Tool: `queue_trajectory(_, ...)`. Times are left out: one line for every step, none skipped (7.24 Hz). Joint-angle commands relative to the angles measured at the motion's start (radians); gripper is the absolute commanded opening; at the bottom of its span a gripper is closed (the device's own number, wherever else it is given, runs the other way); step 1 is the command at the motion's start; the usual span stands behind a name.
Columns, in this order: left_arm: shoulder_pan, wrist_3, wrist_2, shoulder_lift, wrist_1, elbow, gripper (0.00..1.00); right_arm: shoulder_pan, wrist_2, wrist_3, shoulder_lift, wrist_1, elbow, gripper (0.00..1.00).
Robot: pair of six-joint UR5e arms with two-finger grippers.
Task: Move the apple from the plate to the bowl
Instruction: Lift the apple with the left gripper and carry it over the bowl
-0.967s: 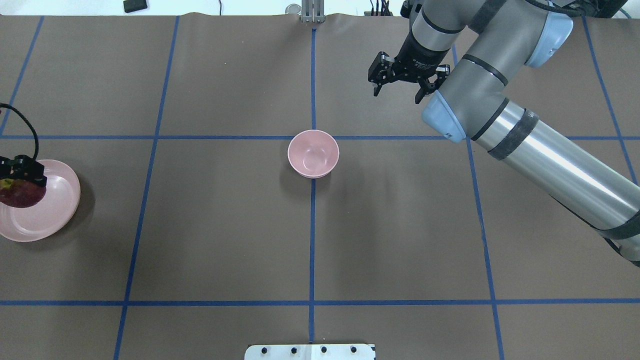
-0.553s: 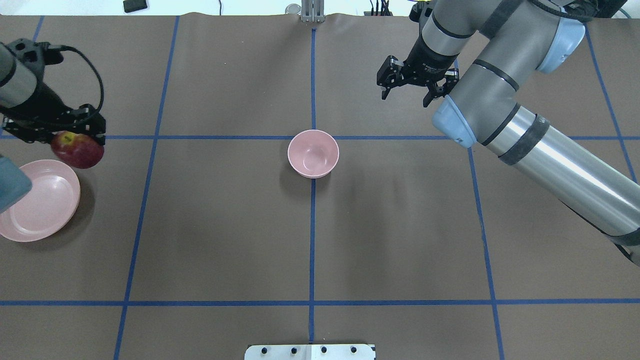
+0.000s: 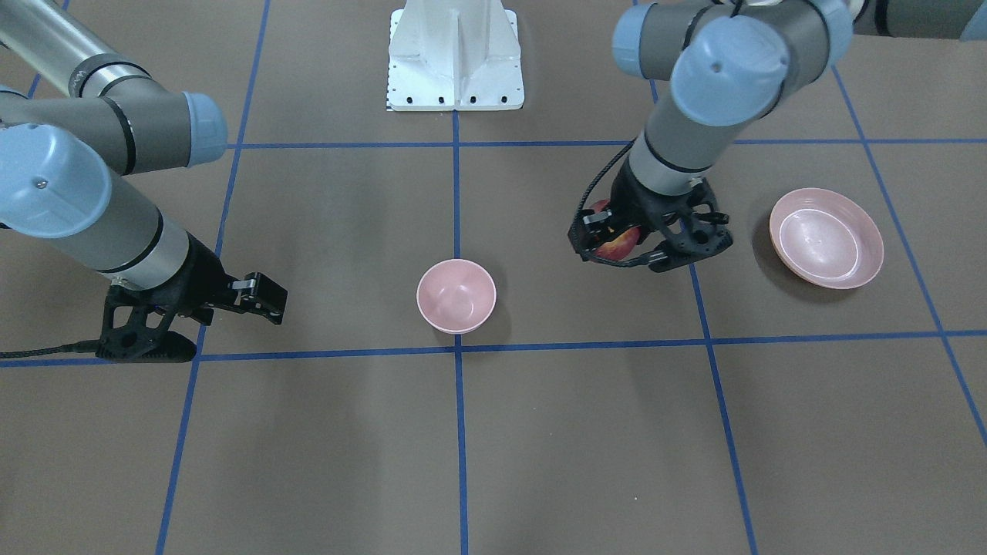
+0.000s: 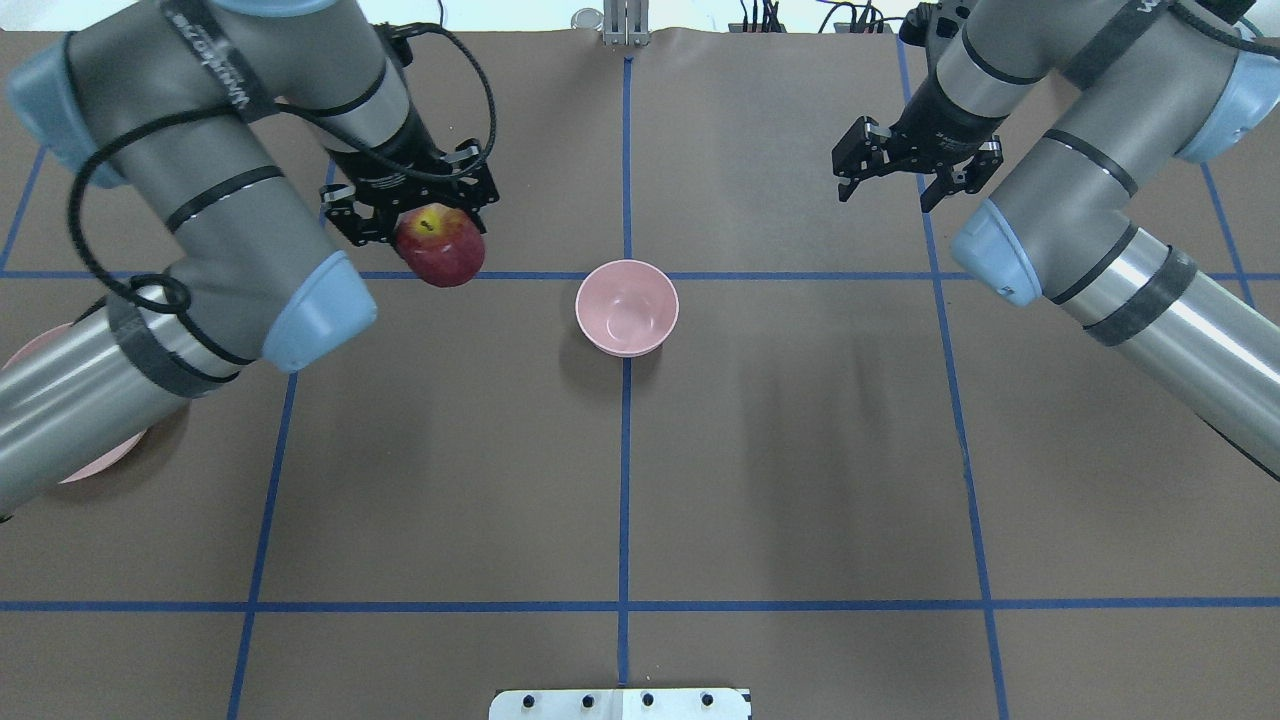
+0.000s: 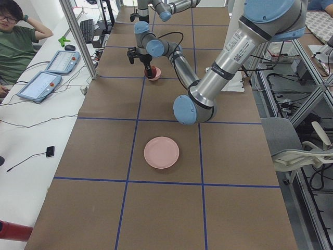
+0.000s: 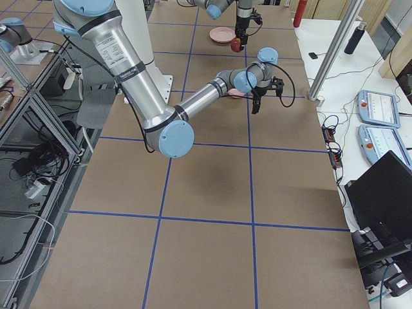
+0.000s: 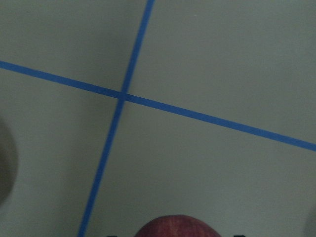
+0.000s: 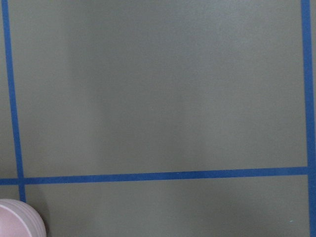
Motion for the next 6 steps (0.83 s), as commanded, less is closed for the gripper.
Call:
queue_trajectory(0.061, -0.102, 0.073, -0.159, -0.144, 0.213, 0.0, 0.048, 0.004, -0.097, -0.047, -0.001, 0.0, 1.0)
queue_trajectory(0.095, -0.108, 0.097, -0.212, -0.166, 0.296, 0.0, 0.057, 0.004, -0.114, -0.056, -0.001, -0.002, 1.0)
queue_trajectory(0.128, -0.119, 0.137, -0.223, -0.192, 0.327, 0.0, 0.061, 0.004, -0.117, -0.056, -0.002, -0.003, 1.0)
queue_trajectory(0.16, -0.122, 0.162, -0.22, -0.209, 0.354, 0.0, 0.061, 0.003, -0.117, -0.056, -0.002, -0.006, 1.0)
queue_trajectory(0.188, -0.123, 0.18, -0.22, -0.236, 0.384, 0.0, 0.064, 0.003, -0.117, -0.056, -0.002, -0.008, 1.0)
queue_trajectory(0.196, -0.125, 0.181, -0.221, -0.253, 0.394, 0.0, 0.062, 0.001, -0.117, -0.056, -0.002, -0.009, 1.0)
